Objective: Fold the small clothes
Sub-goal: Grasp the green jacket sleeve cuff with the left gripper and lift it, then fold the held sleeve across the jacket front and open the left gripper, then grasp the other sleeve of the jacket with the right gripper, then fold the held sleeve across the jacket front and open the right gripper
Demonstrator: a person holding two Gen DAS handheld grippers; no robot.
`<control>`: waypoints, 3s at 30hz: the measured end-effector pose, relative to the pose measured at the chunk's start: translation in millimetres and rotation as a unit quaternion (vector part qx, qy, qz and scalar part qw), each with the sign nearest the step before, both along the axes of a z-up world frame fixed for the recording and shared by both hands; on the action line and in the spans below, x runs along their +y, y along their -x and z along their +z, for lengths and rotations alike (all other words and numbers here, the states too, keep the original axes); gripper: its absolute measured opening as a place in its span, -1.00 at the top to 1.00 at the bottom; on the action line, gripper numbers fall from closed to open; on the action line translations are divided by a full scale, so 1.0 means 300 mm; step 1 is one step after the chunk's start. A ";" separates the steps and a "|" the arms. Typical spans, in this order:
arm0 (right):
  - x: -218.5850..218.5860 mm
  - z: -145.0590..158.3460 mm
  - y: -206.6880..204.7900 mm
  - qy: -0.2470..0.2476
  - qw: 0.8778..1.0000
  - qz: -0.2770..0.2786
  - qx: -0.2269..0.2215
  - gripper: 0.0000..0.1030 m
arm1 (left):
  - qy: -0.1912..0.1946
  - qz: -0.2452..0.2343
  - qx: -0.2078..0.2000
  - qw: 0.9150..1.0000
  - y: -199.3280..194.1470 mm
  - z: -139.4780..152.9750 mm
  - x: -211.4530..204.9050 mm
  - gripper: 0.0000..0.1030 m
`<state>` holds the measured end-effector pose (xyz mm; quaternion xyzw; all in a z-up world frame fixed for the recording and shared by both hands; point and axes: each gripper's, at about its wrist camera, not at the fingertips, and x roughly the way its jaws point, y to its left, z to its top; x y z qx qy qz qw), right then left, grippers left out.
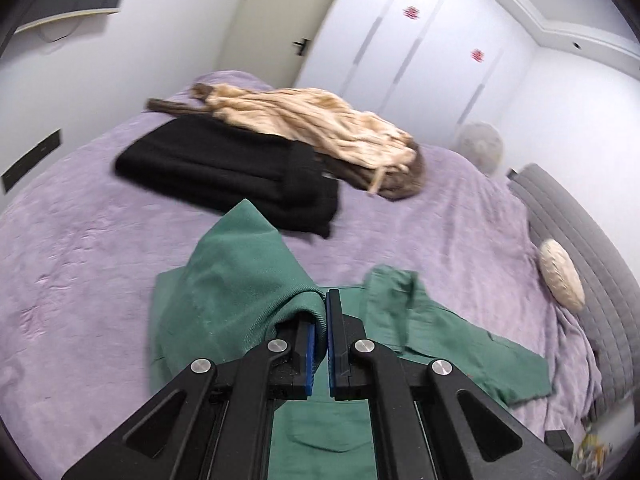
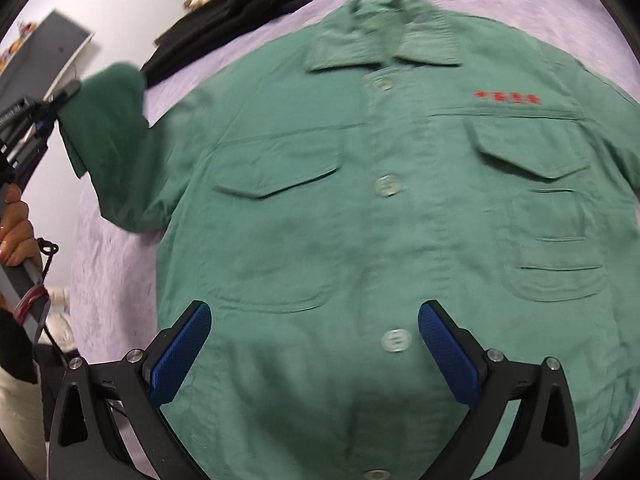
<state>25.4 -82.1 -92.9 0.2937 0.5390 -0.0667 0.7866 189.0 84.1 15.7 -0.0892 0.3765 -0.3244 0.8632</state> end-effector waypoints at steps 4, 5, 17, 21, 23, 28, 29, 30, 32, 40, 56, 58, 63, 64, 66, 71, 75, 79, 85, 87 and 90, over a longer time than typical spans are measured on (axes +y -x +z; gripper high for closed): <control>-0.187 0.000 0.096 0.005 0.998 -0.059 0.002 -1.00 | -0.029 -0.098 0.007 0.995 0.115 -0.053 -0.374 0.89; -0.221 -0.010 0.115 0.006 0.997 -0.073 0.006 -1.00 | -0.046 -0.115 0.008 0.992 0.151 -0.088 -0.453 0.89; -0.505 -0.073 0.255 0.032 0.991 -0.127 0.037 -1.00 | -0.208 -0.175 0.034 0.962 0.388 -0.383 -0.652 -0.88; -0.483 -0.026 0.144 0.071 0.994 -0.078 0.008 -1.00 | -0.245 -0.135 -0.008 0.960 0.404 -0.326 -0.510 -0.88; -0.445 -0.003 0.074 0.089 0.995 -0.045 -0.011 -1.00 | -0.258 -0.102 0.001 0.961 0.371 -0.322 -0.415 -0.88; -0.268 0.029 -0.165 0.151 0.985 0.063 -0.047 -1.00 | -0.323 -0.021 0.066 0.944 0.300 -0.424 -0.157 -0.88; -0.230 0.018 -0.209 0.172 0.980 0.083 -0.047 -1.00 | -0.335 -0.013 0.078 0.939 0.285 -0.447 -0.132 -0.88; -0.188 -0.002 -0.255 0.197 0.974 0.103 -0.041 -1.00 | -0.343 -0.003 0.087 0.935 0.269 -0.471 -0.106 -0.88; -0.108 -0.059 -0.343 0.247 0.959 0.138 -0.018 -1.00 | -0.350 0.015 0.083 0.933 0.242 -0.498 -0.081 -0.88; -0.140 -0.091 -0.459 0.280 0.953 0.111 -0.019 0.83 | -0.314 0.134 0.075 0.937 0.118 -0.521 0.053 -0.88; -0.384 -0.066 -0.184 0.048 0.993 -0.069 -0.086 -0.48 | -0.226 0.156 0.144 0.951 0.054 -0.561 0.191 -0.88; -0.256 -0.024 -0.290 0.092 0.991 -0.009 -0.097 -0.48 | -0.220 0.165 0.149 0.950 0.055 -0.559 0.193 -0.88; -0.044 -0.093 -0.524 0.193 0.977 0.071 -0.060 -0.51 | -0.214 0.173 0.151 0.949 0.062 -0.558 0.198 -0.88; -0.010 -0.129 -0.550 0.225 0.970 0.084 -0.038 -0.51 | -0.213 0.172 0.152 0.950 0.061 -0.558 0.199 -0.88; 0.013 -0.169 -0.558 0.275 0.956 0.100 -0.016 -0.48 | -0.213 0.167 0.151 0.951 0.061 -0.559 0.201 -0.88; -0.154 -0.084 -0.431 0.280 0.959 0.027 -0.029 0.50 | -0.214 0.162 0.146 0.952 0.060 -0.567 0.203 -0.88; -0.498 -0.095 -0.257 0.138 0.983 -0.119 -0.037 0.49 | -0.218 0.159 0.141 0.953 0.060 -0.576 0.197 -0.88; -0.706 -0.154 -0.070 -0.009 0.973 -0.224 -0.058 0.01 | -0.228 0.146 0.140 0.952 0.057 -0.566 0.187 -0.88; -0.757 -0.162 0.103 -0.111 0.952 -0.271 -0.091 -0.35 | -0.260 0.090 0.127 0.953 0.095 -0.489 0.198 -0.88; -0.744 -0.161 0.107 -0.121 0.954 -0.258 -0.095 -0.37 | -0.275 0.084 0.118 0.951 0.126 -0.451 0.214 -0.88; -0.710 -0.172 0.060 -0.112 0.963 -0.231 -0.088 -0.37 | -0.275 0.091 0.109 0.951 0.150 -0.396 0.225 -0.88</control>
